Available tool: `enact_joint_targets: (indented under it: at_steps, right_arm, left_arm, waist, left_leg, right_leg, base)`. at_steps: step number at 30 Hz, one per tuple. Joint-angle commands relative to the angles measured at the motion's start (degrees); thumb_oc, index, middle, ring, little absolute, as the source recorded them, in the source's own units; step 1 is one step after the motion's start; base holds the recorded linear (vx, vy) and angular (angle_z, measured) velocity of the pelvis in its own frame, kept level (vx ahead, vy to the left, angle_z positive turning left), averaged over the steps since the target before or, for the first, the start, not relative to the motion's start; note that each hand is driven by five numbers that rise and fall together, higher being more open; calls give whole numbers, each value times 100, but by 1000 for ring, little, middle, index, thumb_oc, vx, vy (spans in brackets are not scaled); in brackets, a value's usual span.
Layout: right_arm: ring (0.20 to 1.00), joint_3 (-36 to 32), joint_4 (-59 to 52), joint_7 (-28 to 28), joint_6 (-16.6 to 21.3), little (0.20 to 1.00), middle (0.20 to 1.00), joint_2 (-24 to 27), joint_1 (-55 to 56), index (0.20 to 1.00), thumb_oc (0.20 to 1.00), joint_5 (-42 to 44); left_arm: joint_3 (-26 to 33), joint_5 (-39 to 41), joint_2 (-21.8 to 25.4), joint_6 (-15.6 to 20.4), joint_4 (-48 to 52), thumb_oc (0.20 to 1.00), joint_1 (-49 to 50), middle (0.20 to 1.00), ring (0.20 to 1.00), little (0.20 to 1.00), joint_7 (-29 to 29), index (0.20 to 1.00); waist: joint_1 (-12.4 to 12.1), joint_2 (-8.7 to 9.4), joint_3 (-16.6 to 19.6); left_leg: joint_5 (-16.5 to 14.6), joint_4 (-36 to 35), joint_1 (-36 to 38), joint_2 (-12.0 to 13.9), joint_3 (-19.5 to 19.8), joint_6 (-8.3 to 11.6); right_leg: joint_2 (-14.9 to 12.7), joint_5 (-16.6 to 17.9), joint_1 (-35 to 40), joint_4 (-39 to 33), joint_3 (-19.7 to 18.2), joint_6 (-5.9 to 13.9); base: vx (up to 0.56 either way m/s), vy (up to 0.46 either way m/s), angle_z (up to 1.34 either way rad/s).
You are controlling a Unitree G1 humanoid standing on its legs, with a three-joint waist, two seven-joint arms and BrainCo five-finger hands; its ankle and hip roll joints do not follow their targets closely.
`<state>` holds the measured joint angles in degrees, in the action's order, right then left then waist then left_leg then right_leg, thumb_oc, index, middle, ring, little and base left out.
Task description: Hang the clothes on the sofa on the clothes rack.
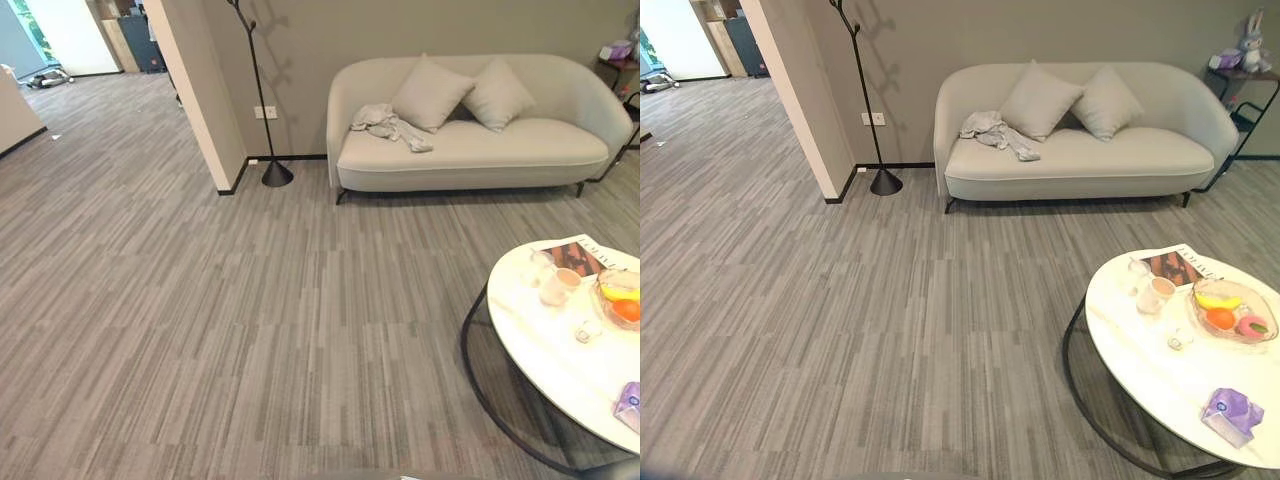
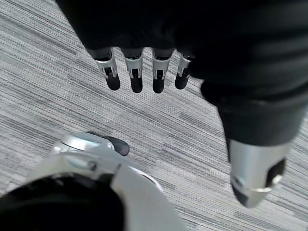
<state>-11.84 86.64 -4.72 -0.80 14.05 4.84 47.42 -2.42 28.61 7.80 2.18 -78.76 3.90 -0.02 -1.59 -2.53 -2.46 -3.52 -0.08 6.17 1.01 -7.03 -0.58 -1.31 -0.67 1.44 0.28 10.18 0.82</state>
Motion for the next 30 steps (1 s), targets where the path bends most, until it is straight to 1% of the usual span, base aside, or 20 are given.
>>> enact_joint_targets:
  at_steps: [1,3,11,16,30]
  right_arm:
    - [1000,74,319,-45,21,1000,1000,16,-258,1000,1000,103]
    - [1000,93,311,-48,21,1000,1000,12,-250,1000,1000,91]
    - [1000,313,349,12,-57,1000,1000,7,-215,1000,1000,-397]
    - [1000,639,205,99,-20,1000,1000,-45,-216,1000,1000,-866]
    - [1000,959,38,130,37,1000,1000,-22,-181,1000,1000,-1563]
  left_arm:
    - [-61,-46,-116,40,-162,1000,-345,1000,1000,1000,-24,1000]
    - [-89,-74,-119,41,-160,1000,-339,1000,1000,1000,-32,1000]
    - [-76,-82,-114,1,-213,1000,-317,1000,1000,1000,-95,1000]
    - [-30,-84,-97,36,-196,1000,-293,1000,1000,1000,-82,1000]
    - [64,-258,-48,42,-282,1000,-251,1000,1000,1000,-84,1000]
  waist:
    - [117,278,-88]
    - [119,280,-86]
    - [125,301,-21]
    - [87,316,-9]
    - [71,309,-53]
  left_leg:
    - [519,-492,-42,-54,-51,333]
    - [512,-492,-30,-47,-67,333]
    - [473,-492,43,-14,-87,339]
    - [481,-492,68,-11,-60,339]
    - [502,-492,96,-7,12,337]
  right_leg:
    - [-125,181,670,-528,-32,487]
    - [-122,181,672,-528,-51,488]
    - [-91,151,710,-528,-99,474]
    - [-91,144,753,-528,-94,453]
    - [-70,121,797,-528,-54,419]
  base:
    - [0,0,0]
    - [7,-15,-8]
    - [5,-9,-9]
    - [0,0,0]
    - [0,0,0]
